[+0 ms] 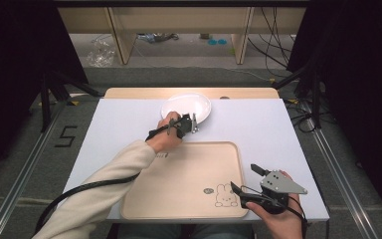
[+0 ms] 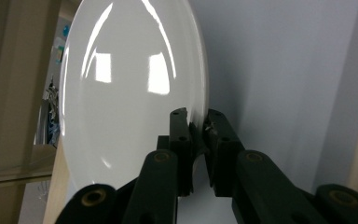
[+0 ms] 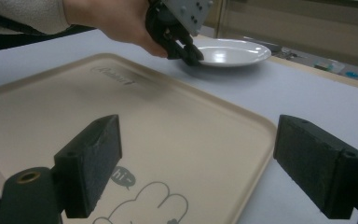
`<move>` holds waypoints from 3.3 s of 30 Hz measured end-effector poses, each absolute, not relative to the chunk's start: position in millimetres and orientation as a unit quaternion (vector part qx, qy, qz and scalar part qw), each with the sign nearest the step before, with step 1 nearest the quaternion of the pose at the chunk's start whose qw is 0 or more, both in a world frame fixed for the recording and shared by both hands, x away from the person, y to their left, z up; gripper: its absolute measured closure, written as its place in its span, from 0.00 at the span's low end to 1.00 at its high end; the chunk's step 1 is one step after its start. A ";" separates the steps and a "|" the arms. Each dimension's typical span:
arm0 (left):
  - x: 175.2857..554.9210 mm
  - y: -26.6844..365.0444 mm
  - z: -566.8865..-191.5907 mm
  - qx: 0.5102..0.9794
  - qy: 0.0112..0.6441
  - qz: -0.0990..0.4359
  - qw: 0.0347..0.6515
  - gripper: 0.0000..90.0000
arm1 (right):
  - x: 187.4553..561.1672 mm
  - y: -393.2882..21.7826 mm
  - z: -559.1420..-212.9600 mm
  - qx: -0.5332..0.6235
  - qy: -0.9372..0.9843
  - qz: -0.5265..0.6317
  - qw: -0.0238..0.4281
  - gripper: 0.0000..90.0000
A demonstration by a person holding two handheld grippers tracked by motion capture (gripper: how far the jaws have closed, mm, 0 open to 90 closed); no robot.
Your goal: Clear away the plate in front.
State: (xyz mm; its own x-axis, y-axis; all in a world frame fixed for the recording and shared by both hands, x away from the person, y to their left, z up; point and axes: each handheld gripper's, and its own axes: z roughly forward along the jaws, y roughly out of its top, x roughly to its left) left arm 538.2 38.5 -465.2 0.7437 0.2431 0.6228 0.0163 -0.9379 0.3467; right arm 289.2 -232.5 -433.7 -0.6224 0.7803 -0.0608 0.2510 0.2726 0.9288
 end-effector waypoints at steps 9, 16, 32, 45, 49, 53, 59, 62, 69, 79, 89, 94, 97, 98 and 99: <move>538.7 44.0 -447.1 0.905 0.069 0.384 0.170 0.97 | 289.9 -231.4 -434.5 0.340 0.750 0.501 0.268 0.18; 537.2 46.0 -446.8 0.898 0.061 0.400 0.175 0.98 | 289.1 -231.3 -434.3 0.347 0.750 0.502 0.257 0.18; 527.0 49.5 -437.3 0.887 0.038 0.428 0.171 0.97 | 289.0 -232.0 -433.8 0.347 0.749 0.502 0.256 0.19; 517.8 55.1 -430.9 0.880 0.031 0.436 0.187 0.97 | 289.2 -231.7 -433.9 0.347 0.748 0.505 0.256 0.19; 512.6 57.1 -429.3 0.877 0.028 0.440 0.190 0.97 | 289.1 -231.7 -433.7 0.347 0.748 0.506 0.256 0.19; 509.1 58.4 -427.0 0.880 0.020 0.439 0.181 0.97 | 289.0 -231.5 -433.7 0.347 0.747 0.506 0.256 0.19; 502.8 62.5 -429.0 0.882 0.016 0.436 0.181 0.97 | 289.1 -231.4 -433.8 0.346 0.748 0.506 0.256 0.19; 499.2 64.7 -429.6 0.882 0.013 0.435 0.179 0.97 | 290.7 -231.9 -434.2 0.339 0.745 0.509 0.265 0.19; 488.6 66.8 -427.8 0.882 0.009 0.434 0.185 0.97 | 289.7 -231.4 -433.8 0.343 0.747 0.507 0.261 0.19; 477.0 67.7 -425.2 0.880 0.003 0.436 0.189 0.97 | 288.8 -231.3 -433.3 0.347 0.748 0.504 0.257 0.19; 468.2 68.5 -421.4 0.878 -0.005 0.441 0.189 0.97 | 288.8 -231.2 -433.3 0.349 0.747 0.504 0.258 0.19; 463.4 68.9 -419.8 0.876 -0.005 0.443 0.190 0.97 | 289.8 -232.0 -433.2 0.343 0.744 0.506 0.268 0.19; 462.1 69.4 -418.3 0.877 -0.007 0.442 0.189 0.97 | 289.7 -232.1 -433.0 0.343 0.745 0.506 0.267 0.19; 462.1 69.4 -418.3 0.877 -0.007 0.442 0.189 0.97 | 289.7 -232.1 -433.0 0.343 0.745 0.506 0.267 0.19; 461.4 70.0 -417.6 0.876 -0.006 0.444 0.190 0.97 | 289.8 -231.9 -433.2 0.343 0.744 0.507 0.268 0.19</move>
